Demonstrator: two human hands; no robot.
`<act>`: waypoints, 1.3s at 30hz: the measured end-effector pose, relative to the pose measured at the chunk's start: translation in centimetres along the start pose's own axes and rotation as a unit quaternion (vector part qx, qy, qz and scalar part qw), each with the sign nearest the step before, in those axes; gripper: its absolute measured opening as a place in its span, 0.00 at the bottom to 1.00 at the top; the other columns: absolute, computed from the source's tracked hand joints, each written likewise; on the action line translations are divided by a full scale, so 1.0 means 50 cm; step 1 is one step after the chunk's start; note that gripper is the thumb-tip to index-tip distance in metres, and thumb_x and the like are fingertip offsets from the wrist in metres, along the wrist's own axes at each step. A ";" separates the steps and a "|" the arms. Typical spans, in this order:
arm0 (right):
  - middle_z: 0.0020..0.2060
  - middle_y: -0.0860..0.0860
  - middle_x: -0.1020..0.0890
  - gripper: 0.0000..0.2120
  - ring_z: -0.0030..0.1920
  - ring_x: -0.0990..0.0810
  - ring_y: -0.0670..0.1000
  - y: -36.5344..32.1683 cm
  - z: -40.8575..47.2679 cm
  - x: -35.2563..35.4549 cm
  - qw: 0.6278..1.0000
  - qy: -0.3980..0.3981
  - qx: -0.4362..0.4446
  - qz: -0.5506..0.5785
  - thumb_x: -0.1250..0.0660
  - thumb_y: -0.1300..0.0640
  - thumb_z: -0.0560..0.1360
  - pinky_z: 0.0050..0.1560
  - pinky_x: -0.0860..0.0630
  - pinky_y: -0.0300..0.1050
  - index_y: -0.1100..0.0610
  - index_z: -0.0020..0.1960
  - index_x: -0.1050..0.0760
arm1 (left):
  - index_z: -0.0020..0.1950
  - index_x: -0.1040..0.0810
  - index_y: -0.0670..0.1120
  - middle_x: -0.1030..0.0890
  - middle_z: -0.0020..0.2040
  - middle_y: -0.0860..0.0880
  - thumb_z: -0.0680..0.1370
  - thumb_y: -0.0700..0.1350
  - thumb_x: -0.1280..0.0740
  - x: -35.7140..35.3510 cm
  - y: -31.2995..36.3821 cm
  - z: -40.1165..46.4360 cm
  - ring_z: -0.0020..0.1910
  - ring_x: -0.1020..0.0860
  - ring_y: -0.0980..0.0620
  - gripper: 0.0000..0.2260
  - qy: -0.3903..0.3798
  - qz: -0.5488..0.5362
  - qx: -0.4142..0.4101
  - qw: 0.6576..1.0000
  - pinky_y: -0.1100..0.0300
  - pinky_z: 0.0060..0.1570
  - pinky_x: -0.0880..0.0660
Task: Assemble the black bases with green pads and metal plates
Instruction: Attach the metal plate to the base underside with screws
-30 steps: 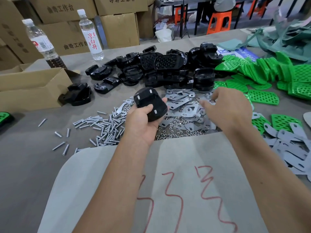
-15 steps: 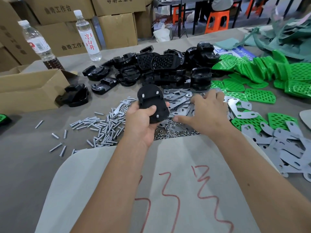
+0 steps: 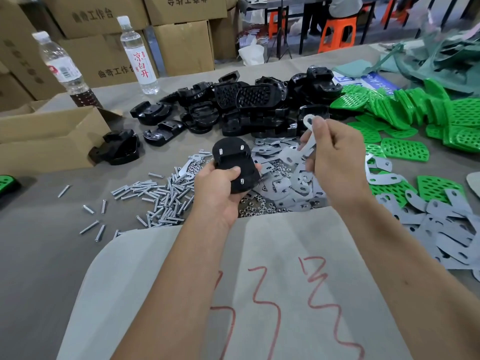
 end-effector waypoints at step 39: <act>0.40 0.60 0.20 0.18 0.52 0.21 0.64 0.051 0.025 0.136 0.853 -0.027 -0.191 -0.485 0.26 0.46 0.77 0.49 0.27 0.53 0.59 0.41 0.26 | 0.58 0.29 0.42 0.17 0.57 0.33 0.81 0.26 0.41 -0.164 -0.096 -0.069 0.46 0.13 0.35 0.13 -0.087 0.109 0.002 0.990 0.33 0.52 0.18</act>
Point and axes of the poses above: each hand's wrist, its own z-axis towards the middle knuckle, its own x-axis out of the back of the hand, y = z × x, the point moved 5 cm from there along z, towards the middle knuckle
